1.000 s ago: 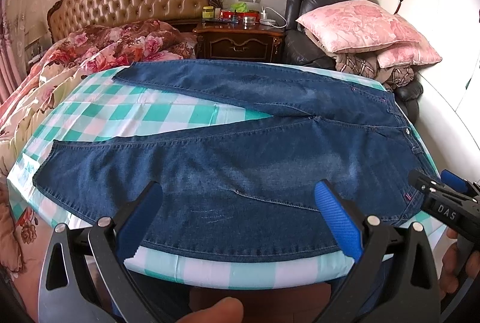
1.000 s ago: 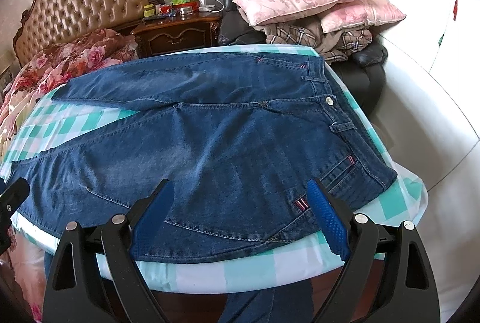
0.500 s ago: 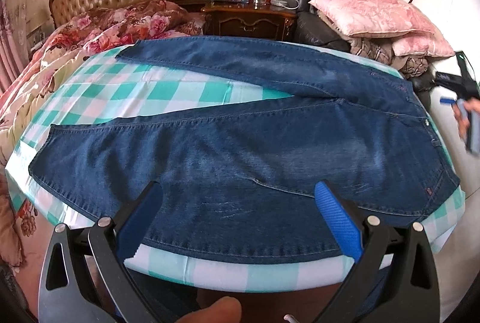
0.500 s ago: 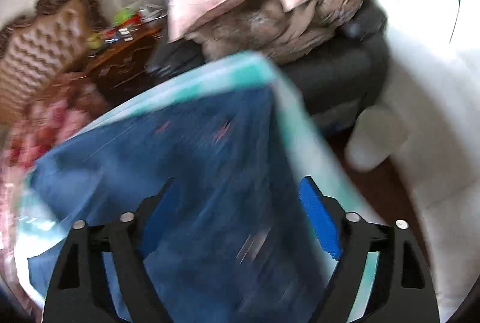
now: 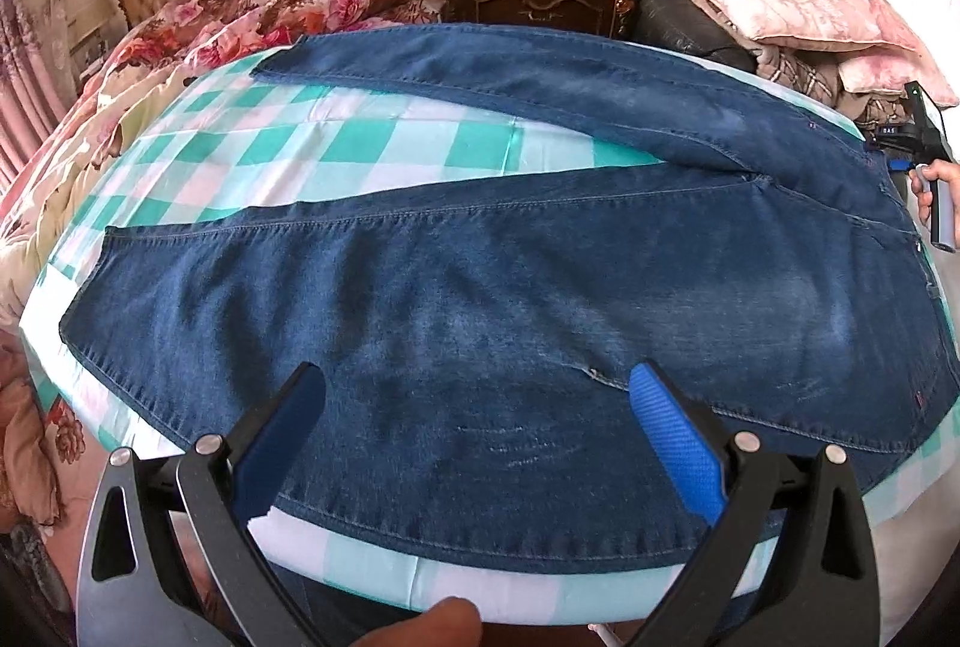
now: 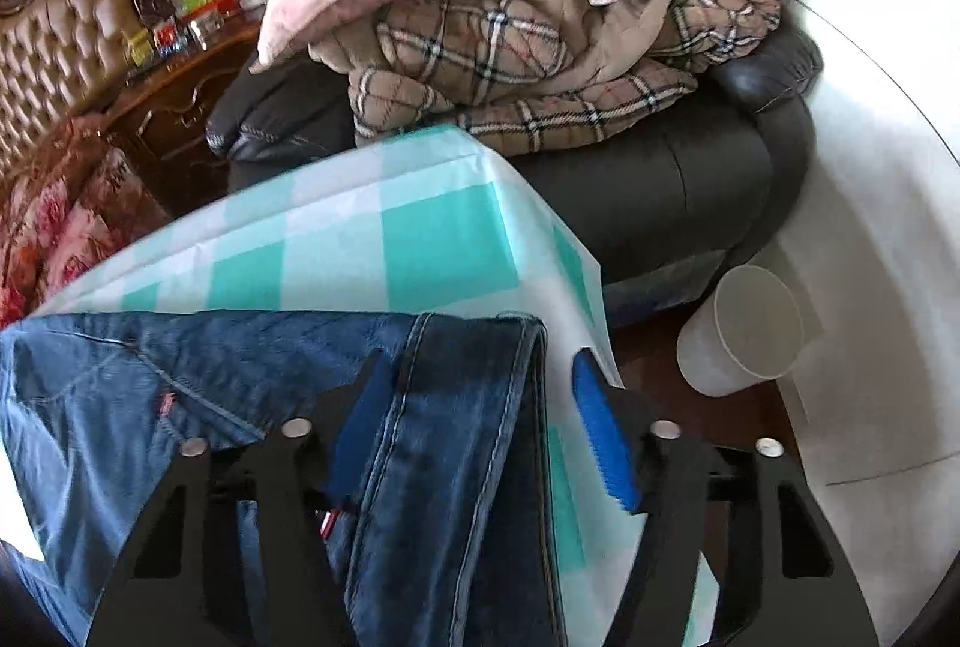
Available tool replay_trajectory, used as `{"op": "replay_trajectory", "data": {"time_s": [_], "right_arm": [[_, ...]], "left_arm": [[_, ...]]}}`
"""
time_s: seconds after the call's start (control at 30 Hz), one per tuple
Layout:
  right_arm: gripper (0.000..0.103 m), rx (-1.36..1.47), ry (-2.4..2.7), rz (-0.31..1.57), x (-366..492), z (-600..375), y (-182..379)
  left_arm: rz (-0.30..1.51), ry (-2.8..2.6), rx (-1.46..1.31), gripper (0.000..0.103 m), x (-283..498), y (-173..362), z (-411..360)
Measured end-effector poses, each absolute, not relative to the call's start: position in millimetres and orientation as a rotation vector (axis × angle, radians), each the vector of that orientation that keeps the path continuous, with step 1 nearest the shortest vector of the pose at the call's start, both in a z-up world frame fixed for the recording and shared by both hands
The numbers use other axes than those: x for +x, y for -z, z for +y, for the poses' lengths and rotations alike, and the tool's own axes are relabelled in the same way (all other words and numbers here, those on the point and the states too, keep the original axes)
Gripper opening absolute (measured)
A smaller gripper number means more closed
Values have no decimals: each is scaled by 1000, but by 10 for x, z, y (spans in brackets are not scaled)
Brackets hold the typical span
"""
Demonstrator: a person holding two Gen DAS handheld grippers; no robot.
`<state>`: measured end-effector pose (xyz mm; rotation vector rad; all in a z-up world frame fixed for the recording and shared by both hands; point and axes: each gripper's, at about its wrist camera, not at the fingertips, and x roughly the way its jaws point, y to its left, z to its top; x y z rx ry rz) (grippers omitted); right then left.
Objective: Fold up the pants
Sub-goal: 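Grasp the jeans waistband near the belt loop with the right tool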
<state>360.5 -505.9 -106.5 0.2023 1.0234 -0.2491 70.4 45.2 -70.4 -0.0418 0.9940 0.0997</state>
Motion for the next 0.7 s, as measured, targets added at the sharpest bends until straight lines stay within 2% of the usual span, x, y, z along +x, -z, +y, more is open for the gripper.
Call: {"op": "replay_trajectory", "data": {"time_s": [0.07, 0.13, 0.33, 0.47, 0.57, 0.6, 0.67, 0.7], "right_arm": [[42, 192, 235, 1047, 3658, -5050, 1118], [16, 192, 170, 1041, 3666, -4999, 1084], [14, 73, 120, 836, 3222, -4577, 481], [14, 117, -62, 656, 2323, -4222, -127], [14, 183, -157, 619, 1749, -4058, -297], [14, 226, -194, 617, 1528, -4023, -292], [14, 267, -228, 634, 1176, -3944, -196], [14, 283, -234, 643, 1061, -3916, -145]], "left_arm": [[1007, -105, -44, 101, 731, 739, 474], [1014, -110, -53, 101, 753, 754, 503], [980, -102, -47, 101, 846, 626, 579], [947, -90, -85, 101, 997, 455, 713], [943, -21, -200, 101, 1253, 345, 927], [944, -6, -233, 99, 1342, 337, 978], [964, 54, -373, 83, 1666, 341, 1208], [974, 88, -451, 83, 1835, 373, 1312]]}}
